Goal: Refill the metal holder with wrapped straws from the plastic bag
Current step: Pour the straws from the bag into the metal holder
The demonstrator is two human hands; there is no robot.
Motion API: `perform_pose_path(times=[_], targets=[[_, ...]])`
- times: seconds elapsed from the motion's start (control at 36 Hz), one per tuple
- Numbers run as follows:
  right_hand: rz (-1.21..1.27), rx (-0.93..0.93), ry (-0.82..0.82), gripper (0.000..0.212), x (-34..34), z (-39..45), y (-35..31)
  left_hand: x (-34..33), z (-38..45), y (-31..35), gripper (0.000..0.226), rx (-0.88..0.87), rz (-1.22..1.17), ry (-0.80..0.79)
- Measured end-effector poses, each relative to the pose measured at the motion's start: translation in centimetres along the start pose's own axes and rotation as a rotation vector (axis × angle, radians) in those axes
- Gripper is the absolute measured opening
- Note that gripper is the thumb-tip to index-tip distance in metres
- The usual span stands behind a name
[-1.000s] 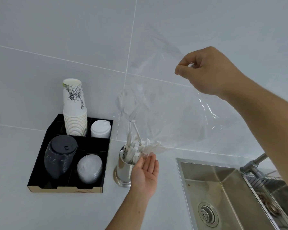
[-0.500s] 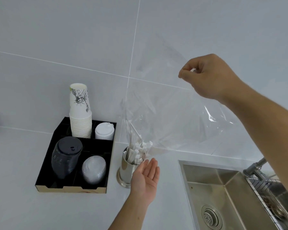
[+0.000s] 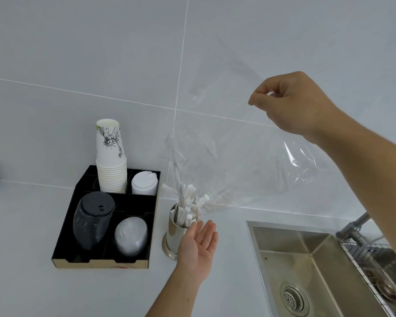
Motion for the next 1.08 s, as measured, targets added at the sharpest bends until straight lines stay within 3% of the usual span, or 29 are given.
perform_pose_path(times=[0.81,1.08], targets=[[-0.009,-0.001,0.003,0.015,0.0,-0.3,1.2,1.0,0.3,0.4,0.032,-0.028,0.091,0.031],[0.037,-0.008,0.030,0.015,1.6,-1.7,2.7,0.2,-0.2,0.1,0.033,-0.019,0.085,-0.033]])
Point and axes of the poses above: each hand's wrist, its own z-axis towards the middle knuckle, its own x-axis out of the back of the hand, y = z × x, the point moved 6 cm from there along z, towards the middle knuckle, and after that the axes turned 11 degrees about -z, right-handed, at the moved point
